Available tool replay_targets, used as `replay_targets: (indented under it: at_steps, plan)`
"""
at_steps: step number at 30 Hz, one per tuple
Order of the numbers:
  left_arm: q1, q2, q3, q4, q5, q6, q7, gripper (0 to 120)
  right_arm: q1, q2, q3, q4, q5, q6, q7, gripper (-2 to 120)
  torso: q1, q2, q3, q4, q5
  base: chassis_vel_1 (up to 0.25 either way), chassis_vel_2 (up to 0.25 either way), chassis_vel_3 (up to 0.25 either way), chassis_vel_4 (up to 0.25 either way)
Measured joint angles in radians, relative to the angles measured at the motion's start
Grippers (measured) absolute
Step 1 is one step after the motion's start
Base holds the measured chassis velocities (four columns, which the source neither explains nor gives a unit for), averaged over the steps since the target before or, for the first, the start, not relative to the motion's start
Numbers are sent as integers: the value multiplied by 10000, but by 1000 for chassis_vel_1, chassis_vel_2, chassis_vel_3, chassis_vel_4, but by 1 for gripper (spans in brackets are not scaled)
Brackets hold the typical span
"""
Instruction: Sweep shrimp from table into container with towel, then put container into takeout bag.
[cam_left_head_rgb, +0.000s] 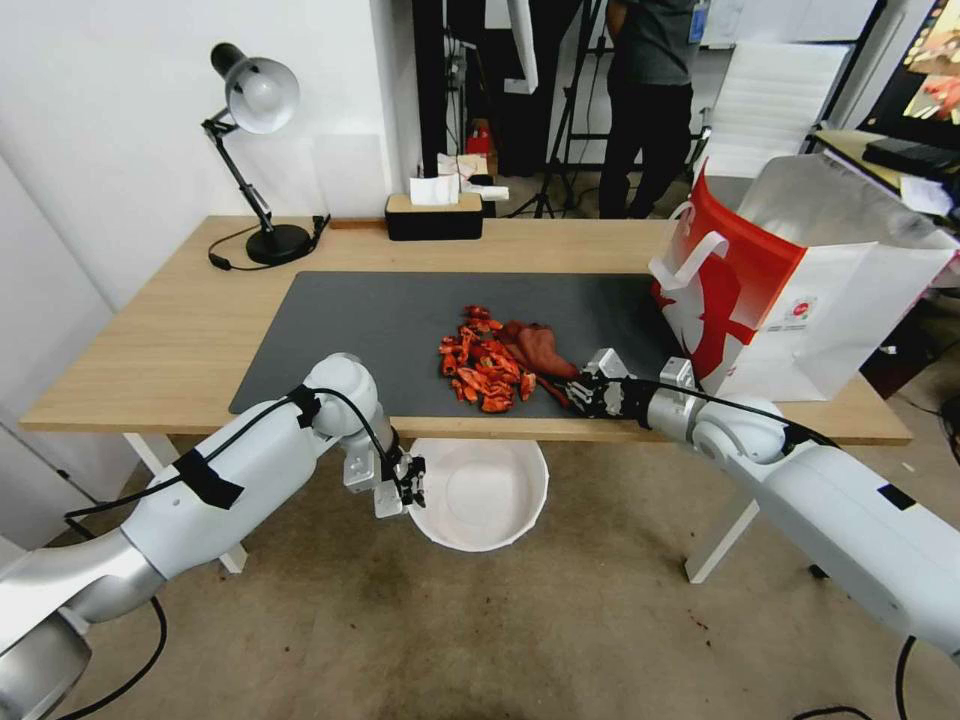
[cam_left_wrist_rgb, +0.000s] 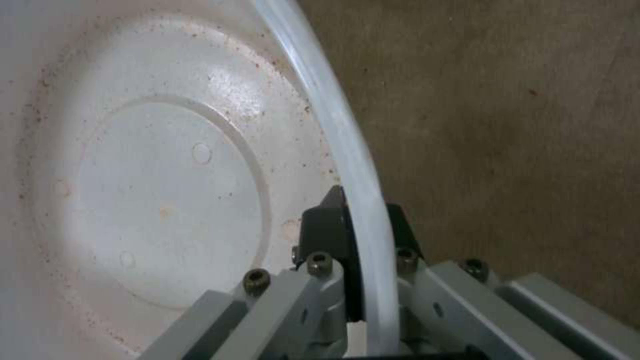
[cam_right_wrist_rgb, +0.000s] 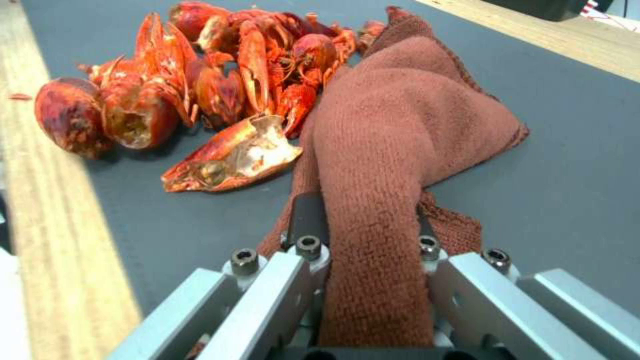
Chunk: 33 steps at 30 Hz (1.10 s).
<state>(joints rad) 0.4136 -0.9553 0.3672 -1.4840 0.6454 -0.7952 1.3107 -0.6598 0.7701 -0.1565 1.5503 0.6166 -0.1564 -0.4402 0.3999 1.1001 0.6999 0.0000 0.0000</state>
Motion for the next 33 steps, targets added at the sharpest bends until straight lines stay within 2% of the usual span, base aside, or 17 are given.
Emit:
replay_targets:
  at_steps: [16, 33]
  plan:
    - [-168, -27, 101, 15, -160, 72, 114, 0, -958, -209, 401, 1056, -28, -221, 444, 5, 0, -1, 1, 0, 1, 0, 0, 0, 0]
    - [-255, 136, 98, 25, -269, 97, 253, 0, -1950, -235, 948, 1959, -40, -430, 704, 5, 0, -2, 1, -1, 0, 0, 0, 0, 0]
